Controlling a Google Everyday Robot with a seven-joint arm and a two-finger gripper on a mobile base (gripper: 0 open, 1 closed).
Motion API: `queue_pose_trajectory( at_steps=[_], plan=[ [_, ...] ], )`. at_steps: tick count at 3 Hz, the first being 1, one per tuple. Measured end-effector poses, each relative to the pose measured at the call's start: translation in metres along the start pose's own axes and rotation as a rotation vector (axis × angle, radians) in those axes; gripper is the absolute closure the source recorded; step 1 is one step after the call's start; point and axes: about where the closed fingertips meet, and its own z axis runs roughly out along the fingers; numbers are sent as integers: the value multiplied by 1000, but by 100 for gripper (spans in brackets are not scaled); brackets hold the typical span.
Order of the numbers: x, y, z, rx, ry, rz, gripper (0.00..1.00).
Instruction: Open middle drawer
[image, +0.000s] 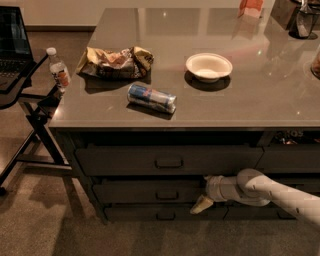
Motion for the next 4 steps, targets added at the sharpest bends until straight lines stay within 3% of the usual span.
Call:
queue_pose_trajectory(
  at_steps=[1,4],
  plan=[
    [0,0,0,0,0,0,0],
    [0,0,0,0,0,0,66]
  ],
)
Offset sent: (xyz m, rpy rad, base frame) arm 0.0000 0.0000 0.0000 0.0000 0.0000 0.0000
